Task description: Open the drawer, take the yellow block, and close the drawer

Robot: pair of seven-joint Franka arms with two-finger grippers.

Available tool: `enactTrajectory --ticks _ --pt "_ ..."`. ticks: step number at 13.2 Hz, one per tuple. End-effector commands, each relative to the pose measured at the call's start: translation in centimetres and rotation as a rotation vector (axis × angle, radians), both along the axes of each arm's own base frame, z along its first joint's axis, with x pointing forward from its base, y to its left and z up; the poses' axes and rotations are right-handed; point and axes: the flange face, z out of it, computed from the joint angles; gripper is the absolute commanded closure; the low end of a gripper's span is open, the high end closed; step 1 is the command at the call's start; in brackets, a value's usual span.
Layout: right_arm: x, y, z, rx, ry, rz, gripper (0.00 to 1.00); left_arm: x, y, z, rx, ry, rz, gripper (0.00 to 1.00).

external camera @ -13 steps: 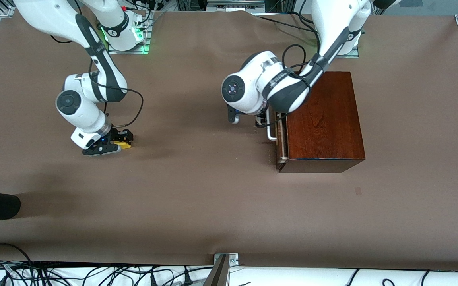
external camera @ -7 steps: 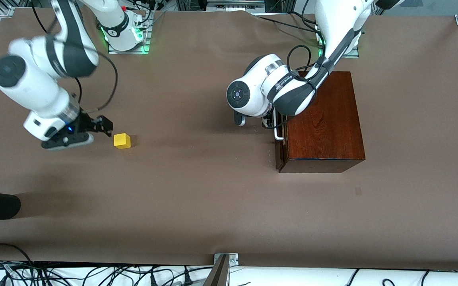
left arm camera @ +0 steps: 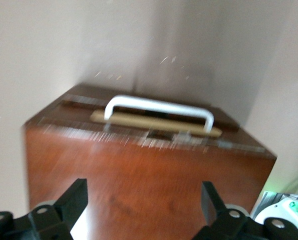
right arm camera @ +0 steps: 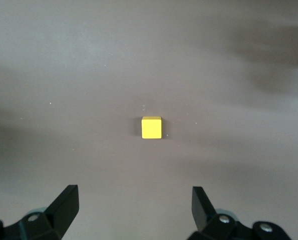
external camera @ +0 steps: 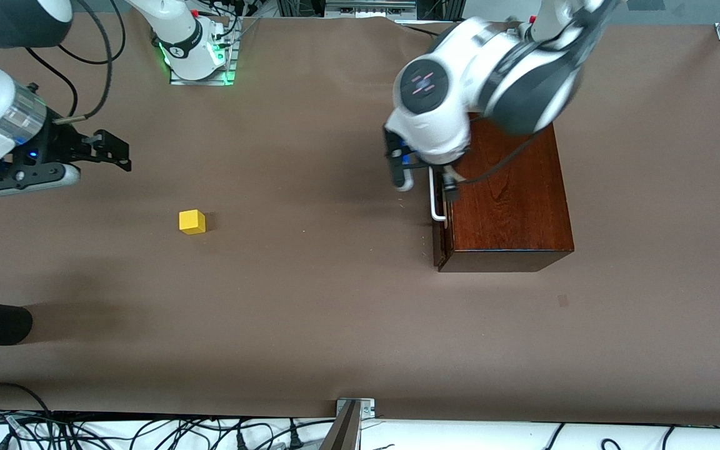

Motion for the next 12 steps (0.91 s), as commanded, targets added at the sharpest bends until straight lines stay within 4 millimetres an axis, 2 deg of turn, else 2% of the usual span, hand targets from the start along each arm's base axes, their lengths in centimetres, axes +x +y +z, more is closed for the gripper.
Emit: enactTrajectory --ticks 1,2,3,4,5,6,7,9,12 --pt "0.0 -0.8 1.3 0.021 -0.004 -0.004 0.0 2.0 7.7 4.9 -0.013 -0.056 0.138 0.0" --pt "0.0 -0.7 1.5 0.022 -0.007 -0.002 0.0 3.3 10.6 6.0 -0.025 -0.077 0.191 0.0" --pt "0.0 -0.5 1.5 0.022 -0.007 0.001 0.0 4.9 13.7 9.3 -0.063 -0.137 0.251 0.0" --pt "0.0 -0.5 1.5 0.014 -0.007 -0.001 0.0 6.1 16.4 10.4 -0.08 -0.157 0.291 0.0" --pt "0.0 -0.5 1.5 0.01 -0.008 0.002 0.0 7.2 19.3 10.1 -0.082 -0.163 0.344 0.0" --pt "0.2 -0.6 1.5 0.007 -0.017 0.004 0.0 7.1 20.7 11.4 -0.086 -0.208 0.377 0.0" --pt "0.4 -0.5 2.0 0.008 -0.028 0.005 0.0 7.4 21.8 11.7 -0.098 -0.233 0.405 0.0" --pt "0.4 -0.2 2.7 -0.028 -0.045 0.009 0.0 6.2 24.0 12.2 -0.142 -0.321 0.576 0.0" --pt "0.4 -0.5 3.3 -0.043 -0.054 0.005 0.0 2.4 28.1 12.1 -0.25 -0.316 0.995 0.0"
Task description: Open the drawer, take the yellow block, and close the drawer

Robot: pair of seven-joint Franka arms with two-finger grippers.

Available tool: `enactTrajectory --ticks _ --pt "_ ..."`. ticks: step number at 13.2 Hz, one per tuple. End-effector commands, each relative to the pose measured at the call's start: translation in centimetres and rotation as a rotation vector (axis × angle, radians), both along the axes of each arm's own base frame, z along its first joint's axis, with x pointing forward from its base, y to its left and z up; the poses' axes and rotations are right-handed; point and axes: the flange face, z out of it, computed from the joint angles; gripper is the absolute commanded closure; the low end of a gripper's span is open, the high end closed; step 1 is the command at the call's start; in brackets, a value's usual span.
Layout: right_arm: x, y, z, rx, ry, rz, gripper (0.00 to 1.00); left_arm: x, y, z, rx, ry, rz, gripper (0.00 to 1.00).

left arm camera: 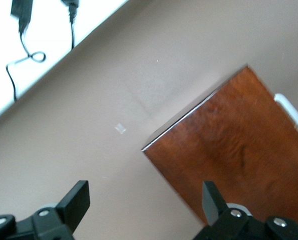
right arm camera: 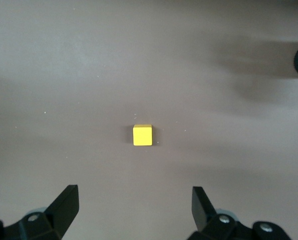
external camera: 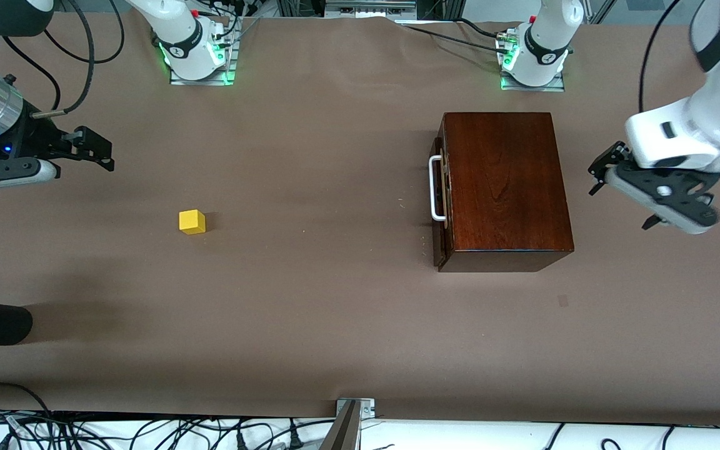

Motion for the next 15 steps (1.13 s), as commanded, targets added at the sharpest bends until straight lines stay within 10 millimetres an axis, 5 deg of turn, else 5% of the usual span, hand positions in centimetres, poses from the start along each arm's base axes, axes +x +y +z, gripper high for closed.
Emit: enactTrajectory --ticks 1,4,7,15 --pt "0.0 0.0 0.9 -0.017 -0.001 0.002 0.0 -4.8 2.9 0.4 -0.065 -0.007 0.283 0.0" --pt "0.1 0.1 0.6 -0.013 0.007 0.004 0.0 -6.9 4.6 0.3 -0.044 0.061 0.451 0.0" --pt "0.1 -0.2 0.5 -0.009 0.015 0.003 0.0 -8.1 3.7 -0.7 0.023 0.153 0.426 0.0" --pt "0.0 -0.2 0.6 -0.009 0.015 0.012 0.0 -7.3 4.1 -1.0 0.012 0.14 0.429 0.0"
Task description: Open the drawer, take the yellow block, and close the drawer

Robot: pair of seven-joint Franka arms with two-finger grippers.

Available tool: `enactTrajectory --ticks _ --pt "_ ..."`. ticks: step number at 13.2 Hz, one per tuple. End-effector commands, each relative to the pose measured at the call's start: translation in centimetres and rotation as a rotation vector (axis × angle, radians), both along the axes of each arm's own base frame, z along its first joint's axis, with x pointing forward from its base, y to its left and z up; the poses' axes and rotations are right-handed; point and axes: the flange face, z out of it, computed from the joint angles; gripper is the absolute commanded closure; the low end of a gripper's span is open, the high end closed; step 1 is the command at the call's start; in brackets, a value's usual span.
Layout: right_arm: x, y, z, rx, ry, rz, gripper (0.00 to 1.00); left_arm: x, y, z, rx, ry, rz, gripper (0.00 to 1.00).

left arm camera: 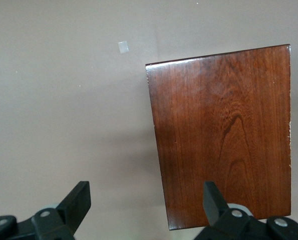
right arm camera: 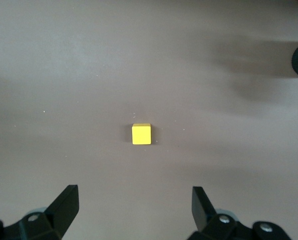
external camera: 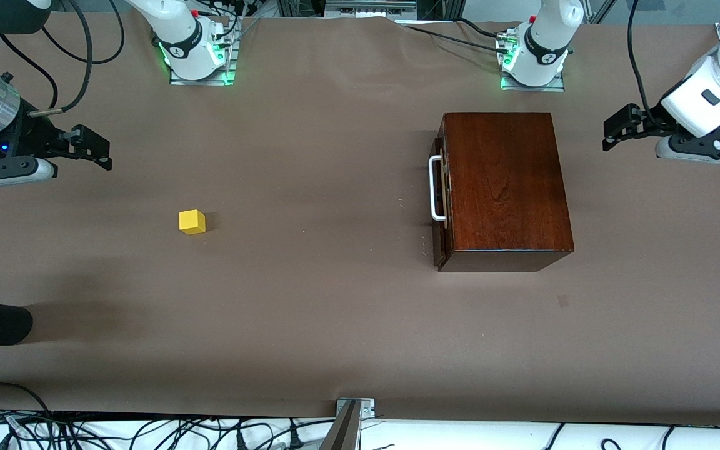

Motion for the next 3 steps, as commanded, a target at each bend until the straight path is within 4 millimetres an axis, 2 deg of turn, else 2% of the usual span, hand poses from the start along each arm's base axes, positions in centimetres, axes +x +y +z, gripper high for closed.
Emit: enactTrajectory --ticks 1,3 --pt "0.08 -0.21 0.51 -0.006 0.007 0.01 0.0 0.02 0.04 0.07 0.012 -0.013 -0.002 0.0" --pt "0.11 -0.34 0.53 -0.011 0.005 0.009 0.0 0.01 0.05 -0.01 0.013 -0.011 0.002 0.0"
